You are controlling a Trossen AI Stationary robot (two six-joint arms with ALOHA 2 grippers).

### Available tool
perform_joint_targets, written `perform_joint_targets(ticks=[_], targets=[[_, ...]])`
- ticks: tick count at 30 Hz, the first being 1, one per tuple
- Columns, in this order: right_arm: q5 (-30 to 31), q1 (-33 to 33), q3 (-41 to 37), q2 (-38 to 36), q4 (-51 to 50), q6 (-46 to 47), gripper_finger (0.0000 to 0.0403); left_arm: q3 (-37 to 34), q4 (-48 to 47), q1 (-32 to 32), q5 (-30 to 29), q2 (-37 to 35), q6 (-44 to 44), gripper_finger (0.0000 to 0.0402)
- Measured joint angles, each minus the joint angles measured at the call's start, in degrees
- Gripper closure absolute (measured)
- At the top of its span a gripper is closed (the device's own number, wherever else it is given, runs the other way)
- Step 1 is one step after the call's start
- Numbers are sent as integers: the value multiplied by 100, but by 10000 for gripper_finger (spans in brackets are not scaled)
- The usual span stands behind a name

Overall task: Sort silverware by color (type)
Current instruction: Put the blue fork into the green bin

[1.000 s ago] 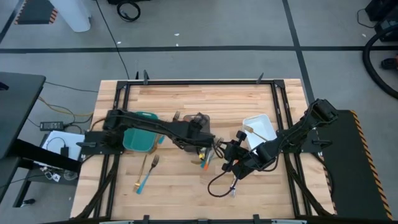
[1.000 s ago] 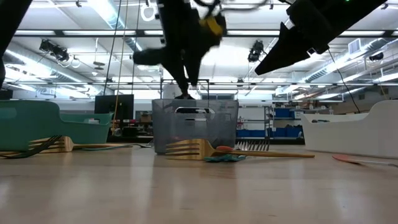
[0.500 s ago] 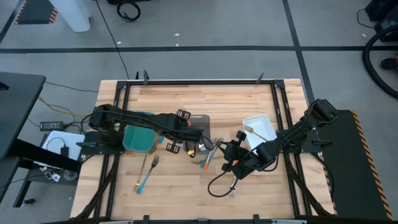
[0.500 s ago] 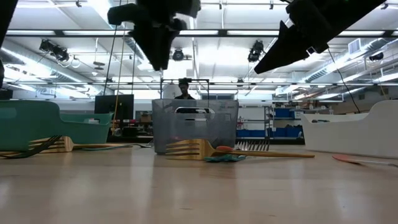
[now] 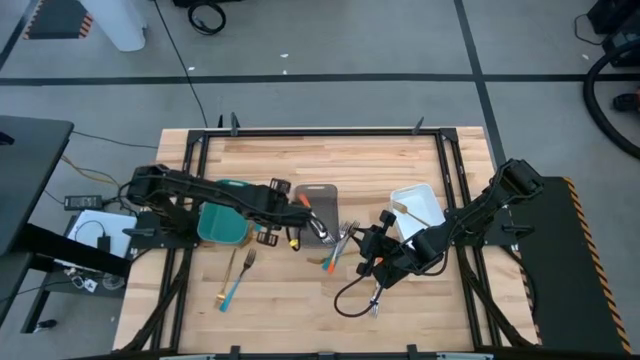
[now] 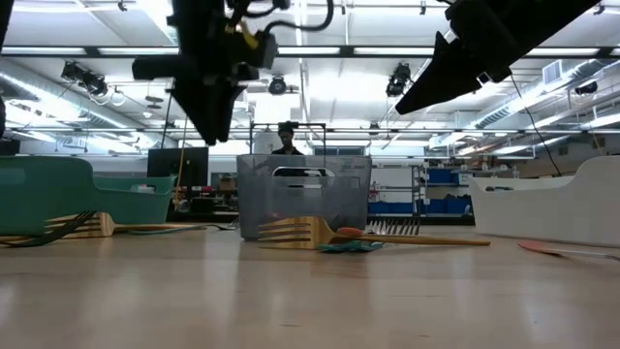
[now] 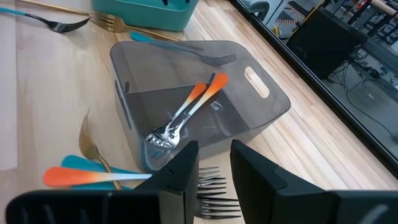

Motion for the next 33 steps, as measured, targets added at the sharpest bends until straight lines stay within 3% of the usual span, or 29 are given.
perform_joint_targets(ticks=[7,21,33], targets=[[-2,-1,0,-2,37,-53,303,-592,505,279,15,-33,-142,270],[-23,1,-1,-2,36,-72,303,-1796,1927,1157,838,-29,-427,270],[-24,-1,-1,-2,34,-72,303,-2155,2649,2057,1211,-22,-1088,270]])
